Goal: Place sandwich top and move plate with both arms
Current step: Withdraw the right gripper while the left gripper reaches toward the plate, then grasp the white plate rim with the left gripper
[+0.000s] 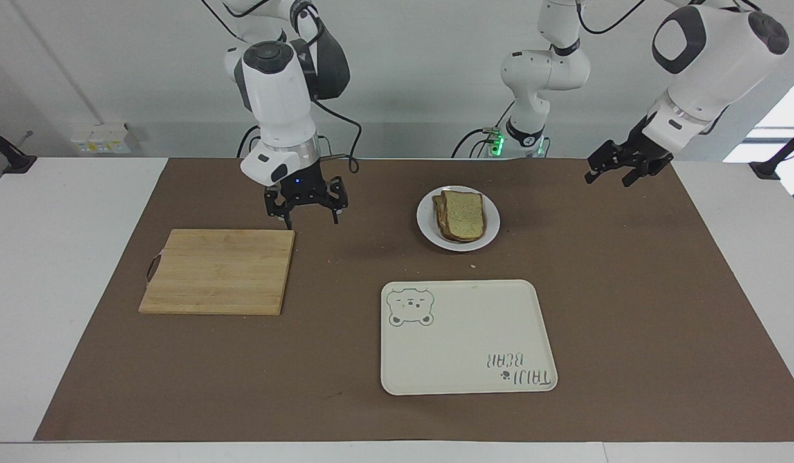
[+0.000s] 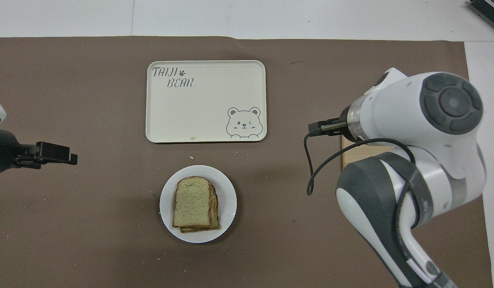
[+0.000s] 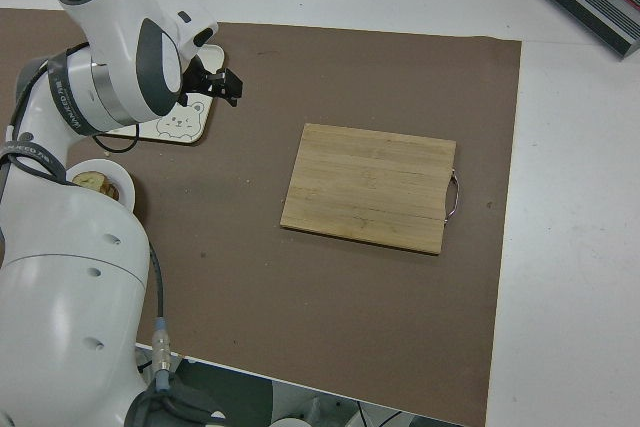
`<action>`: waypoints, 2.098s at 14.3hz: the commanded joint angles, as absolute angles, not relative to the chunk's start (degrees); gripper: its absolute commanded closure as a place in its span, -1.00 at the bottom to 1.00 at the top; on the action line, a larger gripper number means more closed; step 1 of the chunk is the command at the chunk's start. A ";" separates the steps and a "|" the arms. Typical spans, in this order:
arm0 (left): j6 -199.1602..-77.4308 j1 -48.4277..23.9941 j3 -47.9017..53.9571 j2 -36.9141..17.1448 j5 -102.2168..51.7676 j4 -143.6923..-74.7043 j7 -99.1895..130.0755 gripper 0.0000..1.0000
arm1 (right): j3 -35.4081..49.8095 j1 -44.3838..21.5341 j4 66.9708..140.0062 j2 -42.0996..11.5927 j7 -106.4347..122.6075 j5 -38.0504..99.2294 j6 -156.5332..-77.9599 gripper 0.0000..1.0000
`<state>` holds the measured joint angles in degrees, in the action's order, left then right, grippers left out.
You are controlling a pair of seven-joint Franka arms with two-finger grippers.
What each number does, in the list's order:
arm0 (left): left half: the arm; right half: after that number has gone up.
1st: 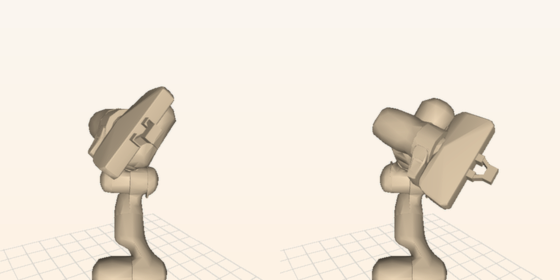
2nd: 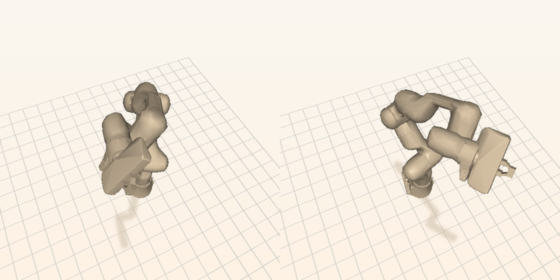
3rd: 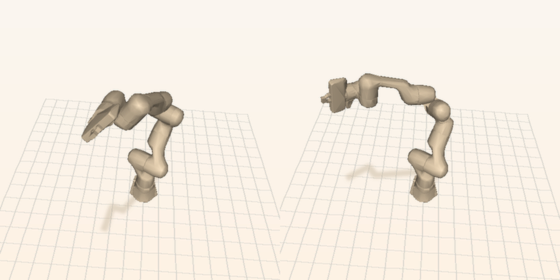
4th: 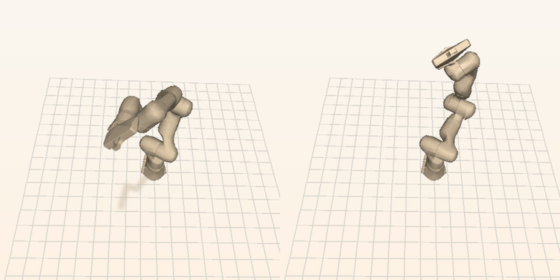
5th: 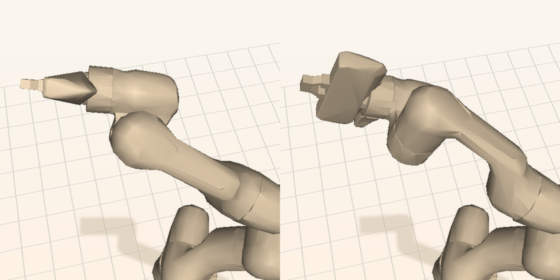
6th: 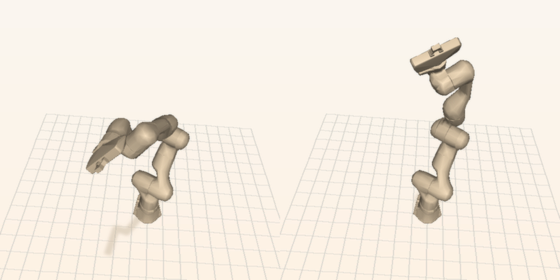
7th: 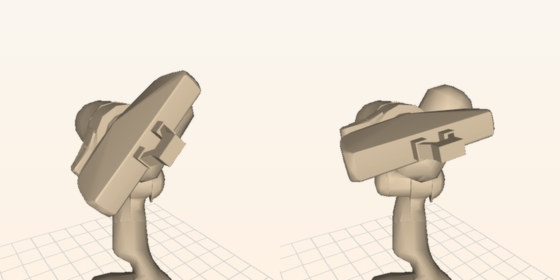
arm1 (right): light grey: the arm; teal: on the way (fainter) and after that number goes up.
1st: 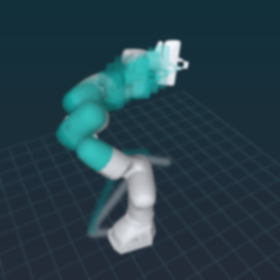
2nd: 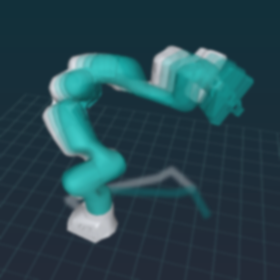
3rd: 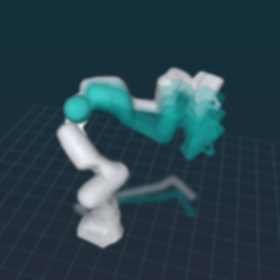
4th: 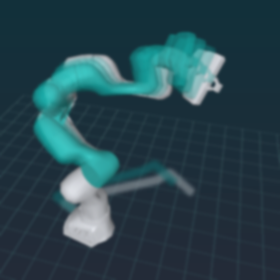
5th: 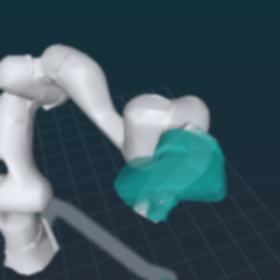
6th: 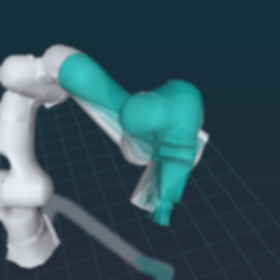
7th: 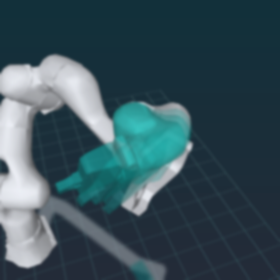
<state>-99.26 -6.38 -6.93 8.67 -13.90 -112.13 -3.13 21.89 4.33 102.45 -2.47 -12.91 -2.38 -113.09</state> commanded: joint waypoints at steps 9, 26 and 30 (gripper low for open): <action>-119.34 -10.63 -6.59 8.61 -26.19 -135.07 -12.83 -1.00 | 12.14 8.17 101.60 4.66 -12.57 -2.46 -107.59 -1.00; -133.59 -22.94 -6.59 8.53 -46.31 -151.52 -27.42 0.07 | 2.55 8.17 98.17 5.54 -5.45 -2.37 -94.83 -1.00; -133.42 -23.99 -6.59 8.53 -46.84 -151.52 -27.33 0.42 | 2.46 8.17 98.09 5.54 -5.10 -0.45 -94.75 -1.00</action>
<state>-131.90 -21.93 -5.86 7.49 -45.09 -150.15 -26.40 2.38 7.79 97.63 5.07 -6.17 -2.10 -94.70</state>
